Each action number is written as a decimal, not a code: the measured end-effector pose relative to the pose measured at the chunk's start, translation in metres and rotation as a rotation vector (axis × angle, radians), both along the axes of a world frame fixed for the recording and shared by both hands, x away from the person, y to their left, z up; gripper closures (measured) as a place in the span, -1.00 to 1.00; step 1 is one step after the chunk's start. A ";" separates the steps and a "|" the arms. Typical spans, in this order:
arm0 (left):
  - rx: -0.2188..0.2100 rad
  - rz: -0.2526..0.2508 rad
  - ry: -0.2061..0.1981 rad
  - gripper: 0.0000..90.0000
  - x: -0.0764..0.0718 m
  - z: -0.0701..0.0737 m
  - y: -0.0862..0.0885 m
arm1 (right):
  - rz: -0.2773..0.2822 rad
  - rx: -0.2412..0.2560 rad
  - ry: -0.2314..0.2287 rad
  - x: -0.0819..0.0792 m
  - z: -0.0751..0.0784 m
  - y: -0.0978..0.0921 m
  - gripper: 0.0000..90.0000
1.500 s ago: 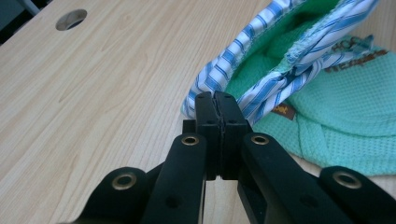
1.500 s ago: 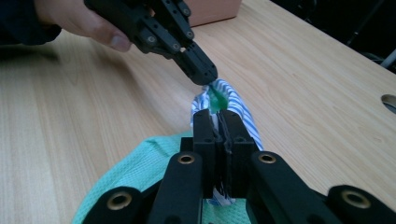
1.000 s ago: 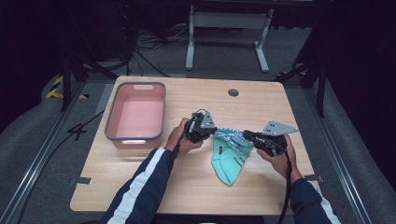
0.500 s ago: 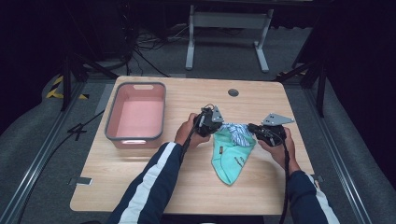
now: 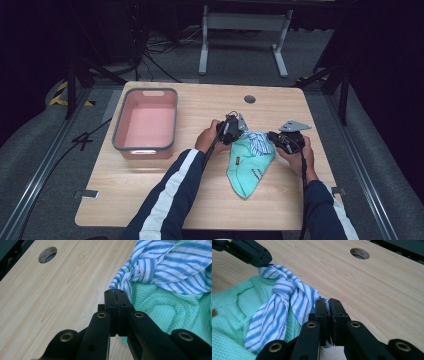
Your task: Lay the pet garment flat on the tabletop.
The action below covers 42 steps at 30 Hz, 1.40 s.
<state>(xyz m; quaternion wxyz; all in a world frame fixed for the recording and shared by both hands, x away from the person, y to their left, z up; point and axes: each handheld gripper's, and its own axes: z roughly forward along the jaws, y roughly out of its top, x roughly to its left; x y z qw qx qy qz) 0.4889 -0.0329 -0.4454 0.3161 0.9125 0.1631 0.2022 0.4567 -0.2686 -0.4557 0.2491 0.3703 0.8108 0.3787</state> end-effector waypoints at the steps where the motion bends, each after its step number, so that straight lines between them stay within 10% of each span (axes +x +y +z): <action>1: -0.002 0.004 -0.004 0.99 0.000 -0.001 -0.001 | -0.001 -0.001 0.003 0.000 -0.001 0.000 0.91; 14: 0.005 0.028 -0.001 0.97 0.005 -0.012 -0.007 | -0.020 -0.047 0.022 0.006 -0.013 0.001 0.83; 21: -0.051 0.038 -0.035 0.57 -0.001 0.001 0.001 | -0.048 -0.029 0.017 0.003 -0.008 -0.006 0.50; 32: -0.025 -0.061 0.032 0.63 -0.021 -0.015 0.006 | 0.031 -0.022 0.059 -0.016 -0.001 -0.015 0.41; 42: -0.020 -0.049 0.069 0.70 -0.018 -0.029 0.010 | 0.081 -0.078 0.137 -0.020 -0.014 -0.017 0.67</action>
